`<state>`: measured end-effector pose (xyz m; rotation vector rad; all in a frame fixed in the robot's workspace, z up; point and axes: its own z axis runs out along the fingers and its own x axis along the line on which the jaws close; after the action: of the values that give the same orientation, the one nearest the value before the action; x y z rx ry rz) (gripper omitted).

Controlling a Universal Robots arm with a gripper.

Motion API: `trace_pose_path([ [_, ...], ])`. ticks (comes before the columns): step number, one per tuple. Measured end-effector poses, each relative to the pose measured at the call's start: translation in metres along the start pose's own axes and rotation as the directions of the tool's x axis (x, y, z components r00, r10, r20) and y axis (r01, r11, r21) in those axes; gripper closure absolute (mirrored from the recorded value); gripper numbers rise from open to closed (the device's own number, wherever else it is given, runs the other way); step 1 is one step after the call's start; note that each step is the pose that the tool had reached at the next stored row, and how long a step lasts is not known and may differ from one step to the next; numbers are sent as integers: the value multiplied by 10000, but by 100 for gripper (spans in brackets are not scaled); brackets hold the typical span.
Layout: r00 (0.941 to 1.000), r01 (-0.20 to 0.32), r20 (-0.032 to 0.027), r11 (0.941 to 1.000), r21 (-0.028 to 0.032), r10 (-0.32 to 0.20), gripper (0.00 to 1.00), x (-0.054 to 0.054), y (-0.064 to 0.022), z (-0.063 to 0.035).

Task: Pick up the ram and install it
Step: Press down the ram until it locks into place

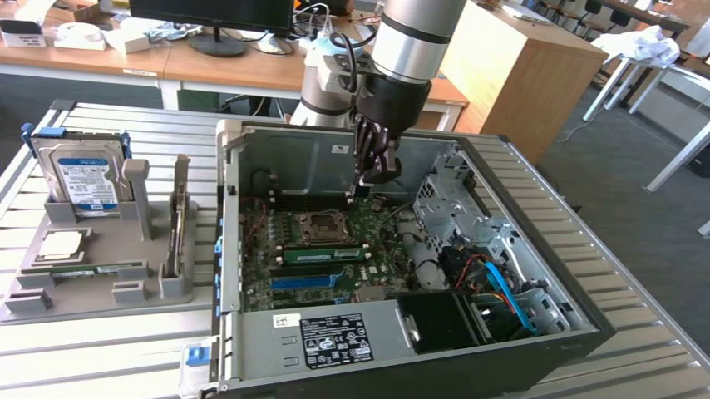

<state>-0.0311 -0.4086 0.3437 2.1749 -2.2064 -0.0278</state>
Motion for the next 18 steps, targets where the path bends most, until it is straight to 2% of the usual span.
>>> trace_pose_path([
  [4,10000,1,1,10000,1,-1,90,0,0,0],
  [8,10000,0,9,10000,27,0,90,0,1,0],
  [14,10000,1,71,10000,96,-1,90,1,11,1],
  [18,10000,2,81,9999,104,-3,90,1,12,1],
])
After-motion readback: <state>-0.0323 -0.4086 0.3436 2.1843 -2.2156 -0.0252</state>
